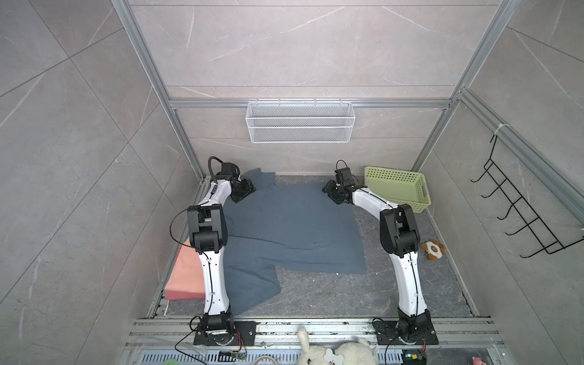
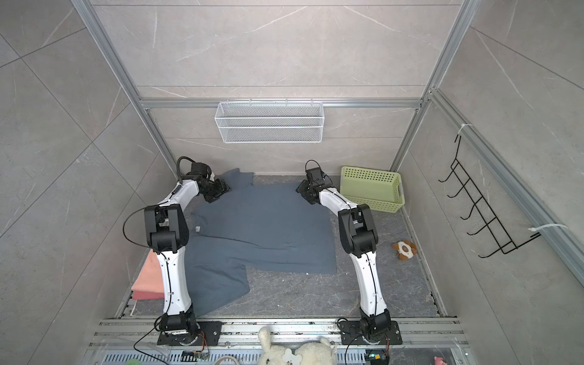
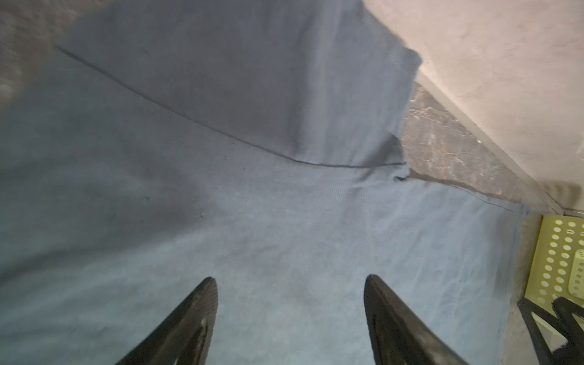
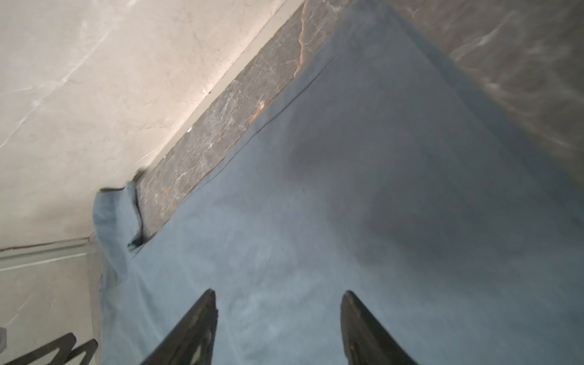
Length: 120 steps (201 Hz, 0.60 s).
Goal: Fold and stack the t-shirts
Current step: 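Move both open grippers to the t-shirt's far edge near the wall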
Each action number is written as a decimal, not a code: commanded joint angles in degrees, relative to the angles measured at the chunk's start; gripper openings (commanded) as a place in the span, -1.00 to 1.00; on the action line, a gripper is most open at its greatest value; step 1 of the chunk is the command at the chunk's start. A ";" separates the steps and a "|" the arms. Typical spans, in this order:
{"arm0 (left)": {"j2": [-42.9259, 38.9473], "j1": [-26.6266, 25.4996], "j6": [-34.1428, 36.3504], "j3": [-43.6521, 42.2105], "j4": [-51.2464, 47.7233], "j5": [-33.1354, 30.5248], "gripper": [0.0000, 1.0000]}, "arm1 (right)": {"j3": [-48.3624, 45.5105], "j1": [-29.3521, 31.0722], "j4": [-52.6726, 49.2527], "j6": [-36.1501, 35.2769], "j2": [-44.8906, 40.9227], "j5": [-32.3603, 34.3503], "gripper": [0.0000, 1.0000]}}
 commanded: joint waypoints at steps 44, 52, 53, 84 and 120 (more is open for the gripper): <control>1.54 1.69 -3.93 -3.20 1.05 -1.47 0.51 | 14.20 0.21 -12.91 1.46 10.43 2.01 0.26; 1.45 1.97 -4.41 -4.38 1.13 -1.37 0.51 | 14.26 0.24 -14.68 1.36 10.60 2.20 0.26; 1.43 1.99 -4.52 -4.54 1.18 -1.37 0.51 | 14.17 0.27 -14.80 1.36 10.55 2.21 0.26; 0.02 2.95 -6.10 -10.43 2.26 -2.23 0.51 | 7.61 0.18 -15.83 0.86 7.56 2.23 0.26; -3.86 3.83 -5.90 -16.04 0.68 -3.43 0.51 | -3.46 0.22 -16.01 0.39 1.79 2.70 0.25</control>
